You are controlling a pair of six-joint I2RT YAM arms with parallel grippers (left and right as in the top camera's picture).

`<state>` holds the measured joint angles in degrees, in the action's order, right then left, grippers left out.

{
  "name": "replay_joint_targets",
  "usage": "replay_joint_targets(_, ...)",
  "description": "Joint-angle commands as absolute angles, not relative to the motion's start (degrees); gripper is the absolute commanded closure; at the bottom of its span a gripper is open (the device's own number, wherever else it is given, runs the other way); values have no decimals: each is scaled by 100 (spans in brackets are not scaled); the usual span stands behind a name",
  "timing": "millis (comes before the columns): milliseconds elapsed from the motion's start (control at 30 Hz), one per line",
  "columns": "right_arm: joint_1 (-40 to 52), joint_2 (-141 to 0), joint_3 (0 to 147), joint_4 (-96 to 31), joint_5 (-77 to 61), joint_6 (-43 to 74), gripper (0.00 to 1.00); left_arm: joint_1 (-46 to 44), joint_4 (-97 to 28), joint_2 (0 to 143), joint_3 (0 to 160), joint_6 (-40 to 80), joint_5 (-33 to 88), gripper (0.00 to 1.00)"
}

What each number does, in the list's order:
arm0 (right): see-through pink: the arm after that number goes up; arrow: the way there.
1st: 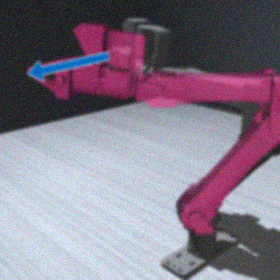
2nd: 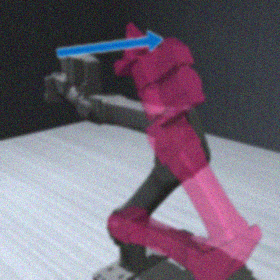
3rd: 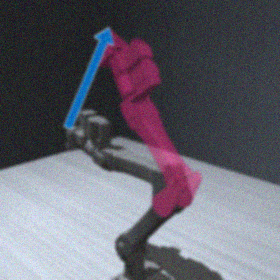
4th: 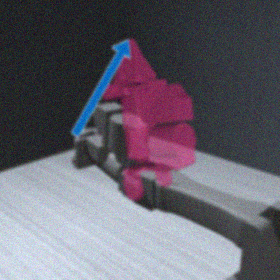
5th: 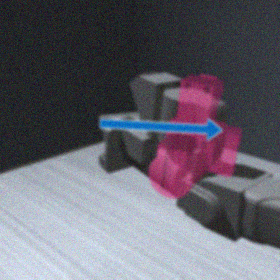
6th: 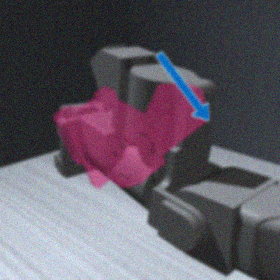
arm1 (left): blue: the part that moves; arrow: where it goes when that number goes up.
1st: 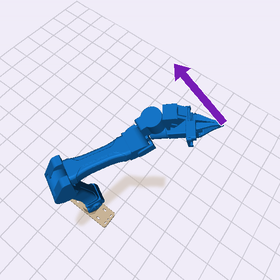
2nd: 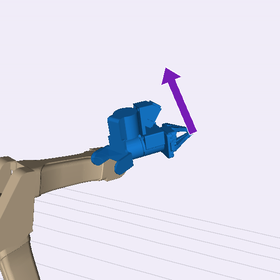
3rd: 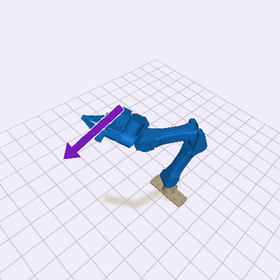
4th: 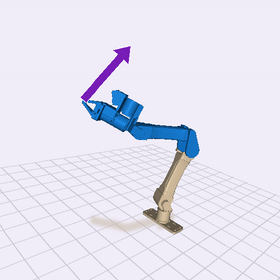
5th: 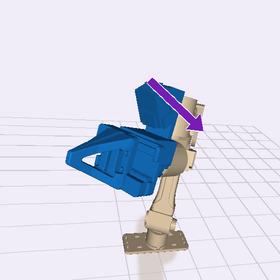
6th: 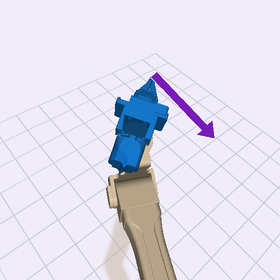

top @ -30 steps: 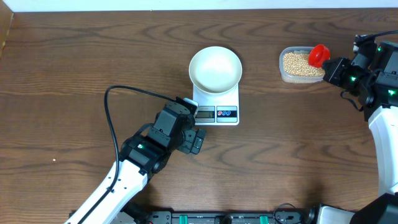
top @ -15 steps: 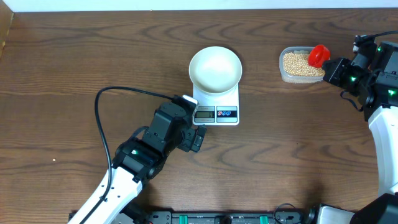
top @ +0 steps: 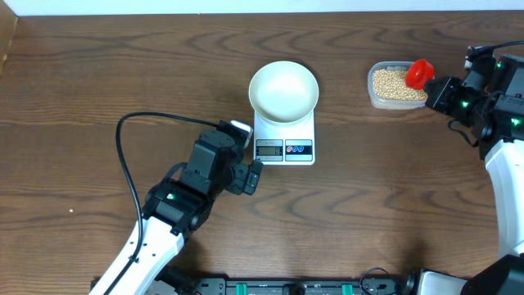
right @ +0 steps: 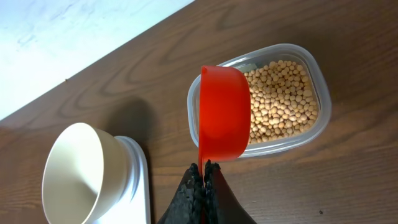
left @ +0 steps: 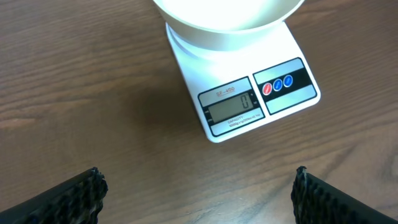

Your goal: Scoop item into bowl and weigh 50g on scale

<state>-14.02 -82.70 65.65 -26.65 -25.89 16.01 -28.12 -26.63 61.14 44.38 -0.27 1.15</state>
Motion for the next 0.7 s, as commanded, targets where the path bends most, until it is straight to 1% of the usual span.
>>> replay_joint_targets(0,-1415,-8176,6685,-2676,-2585,1509,99,-2788,-2665,6141,4501,-150,104,3)
replay_joint_targets(200,-1415,-8176,6685,-2685,-2585,1466,99,-2788,-2665,6141,4501,-322,102,3)
replay_joint_targets(667,-1415,-8176,6685,-2805,-2585,1404,99,-2788,-2499,6241,4501,-316,86,3)
